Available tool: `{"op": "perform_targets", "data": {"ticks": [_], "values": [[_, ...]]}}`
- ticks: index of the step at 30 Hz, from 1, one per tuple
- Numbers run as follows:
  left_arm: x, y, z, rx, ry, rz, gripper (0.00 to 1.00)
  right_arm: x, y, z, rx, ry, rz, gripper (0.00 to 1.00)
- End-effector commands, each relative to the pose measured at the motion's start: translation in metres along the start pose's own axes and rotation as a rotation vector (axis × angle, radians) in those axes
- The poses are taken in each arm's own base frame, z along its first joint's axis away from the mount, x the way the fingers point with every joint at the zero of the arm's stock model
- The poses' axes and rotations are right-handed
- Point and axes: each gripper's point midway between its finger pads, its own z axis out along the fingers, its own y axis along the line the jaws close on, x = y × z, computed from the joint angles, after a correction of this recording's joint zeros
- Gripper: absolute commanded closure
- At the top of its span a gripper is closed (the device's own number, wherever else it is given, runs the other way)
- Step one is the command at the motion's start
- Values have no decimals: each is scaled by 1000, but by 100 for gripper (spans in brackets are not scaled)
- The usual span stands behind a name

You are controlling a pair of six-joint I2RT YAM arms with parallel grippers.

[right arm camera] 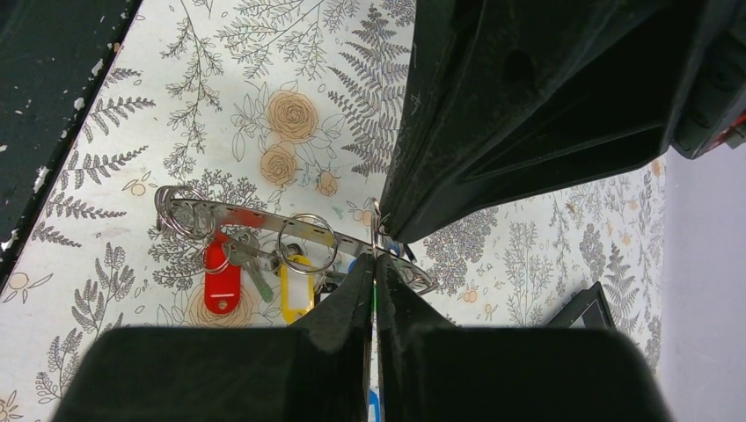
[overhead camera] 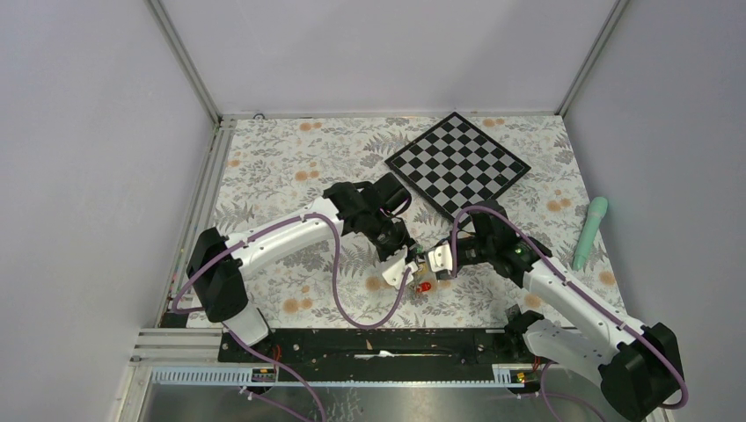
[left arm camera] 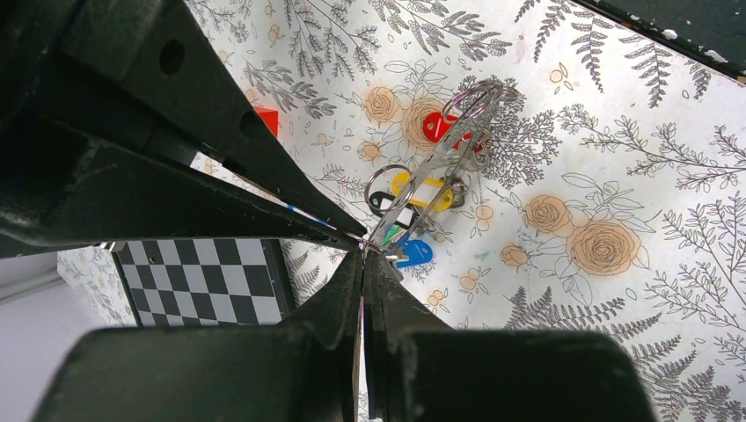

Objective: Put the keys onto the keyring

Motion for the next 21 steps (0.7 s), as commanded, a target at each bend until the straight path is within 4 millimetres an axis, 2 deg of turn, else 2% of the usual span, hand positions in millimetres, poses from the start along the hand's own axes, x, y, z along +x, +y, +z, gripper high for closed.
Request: {"op": "perform_targets", "data": {"ticks": [1, 21], "values": [[-11, 5, -8, -21, -4, 59, 100, -16, -19, -2, 35, -50, -11, 100], [-8, -4, -5, 7, 23, 78, 100, -19, -26, -7, 57, -70, 71, 100]]}}
